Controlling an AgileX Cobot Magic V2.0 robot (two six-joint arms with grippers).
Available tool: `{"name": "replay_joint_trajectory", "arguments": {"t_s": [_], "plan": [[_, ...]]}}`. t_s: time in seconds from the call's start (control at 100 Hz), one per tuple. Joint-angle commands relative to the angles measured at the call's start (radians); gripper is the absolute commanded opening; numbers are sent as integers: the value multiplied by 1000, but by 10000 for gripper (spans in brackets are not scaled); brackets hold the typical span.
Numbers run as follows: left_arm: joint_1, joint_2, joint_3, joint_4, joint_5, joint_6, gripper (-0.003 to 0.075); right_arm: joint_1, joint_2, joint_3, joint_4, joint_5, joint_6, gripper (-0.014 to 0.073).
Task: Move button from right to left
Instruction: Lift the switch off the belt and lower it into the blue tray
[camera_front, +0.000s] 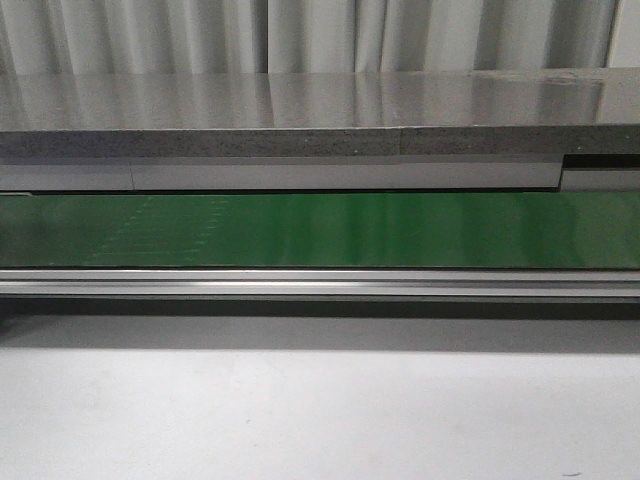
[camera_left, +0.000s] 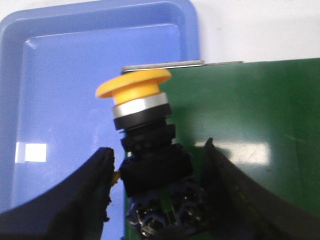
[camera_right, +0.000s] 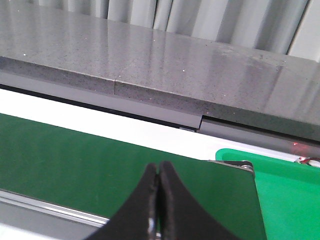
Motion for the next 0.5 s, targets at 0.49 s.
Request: {"name": "replay_joint_trajectory", "arguments": {"t_s": [0.49], "plan": [[191,72,-30,19,-170,48,225,3,8,-26,15,-65,-8,-68]]}}
